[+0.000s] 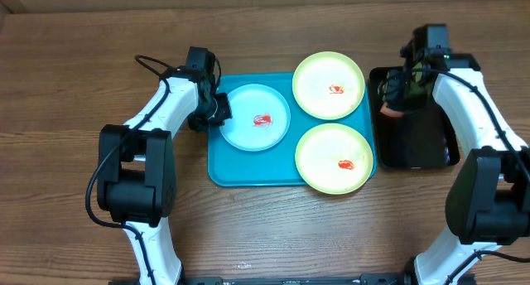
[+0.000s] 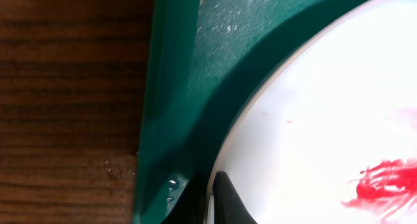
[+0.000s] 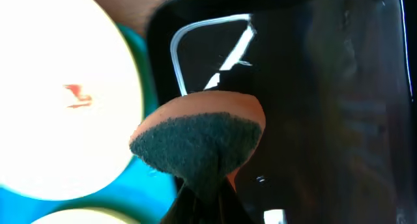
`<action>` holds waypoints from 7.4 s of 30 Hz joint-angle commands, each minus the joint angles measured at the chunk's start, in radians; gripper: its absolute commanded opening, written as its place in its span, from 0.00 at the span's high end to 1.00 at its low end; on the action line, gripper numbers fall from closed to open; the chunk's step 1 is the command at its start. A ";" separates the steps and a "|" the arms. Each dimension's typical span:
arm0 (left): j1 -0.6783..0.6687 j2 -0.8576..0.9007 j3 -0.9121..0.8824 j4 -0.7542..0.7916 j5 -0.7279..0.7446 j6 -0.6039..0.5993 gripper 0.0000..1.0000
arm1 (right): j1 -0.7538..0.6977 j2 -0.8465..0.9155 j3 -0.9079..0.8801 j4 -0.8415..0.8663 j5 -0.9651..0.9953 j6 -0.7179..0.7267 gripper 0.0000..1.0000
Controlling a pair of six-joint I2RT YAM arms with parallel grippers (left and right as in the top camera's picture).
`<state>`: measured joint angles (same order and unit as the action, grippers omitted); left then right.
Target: Clean dirty plates on tray and stack at the side
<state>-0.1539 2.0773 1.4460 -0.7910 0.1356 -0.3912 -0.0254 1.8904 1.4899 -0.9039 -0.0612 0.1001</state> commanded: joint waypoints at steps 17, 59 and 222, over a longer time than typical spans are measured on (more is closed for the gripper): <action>-0.005 0.029 -0.030 0.058 0.043 -0.035 0.96 | 0.411 0.145 0.381 0.063 -0.191 0.062 0.97; -0.010 0.029 -0.030 0.111 0.042 -0.043 0.96 | 0.537 0.515 0.497 0.002 -0.002 -0.059 0.96; -0.294 -0.019 0.347 -0.298 -0.855 0.071 0.96 | 0.056 0.202 0.691 -0.315 -0.150 0.055 0.96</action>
<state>-0.4309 2.0796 1.7554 -1.0851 -0.5755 -0.3103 0.0319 2.1120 2.1647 -1.2217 -0.2199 0.1677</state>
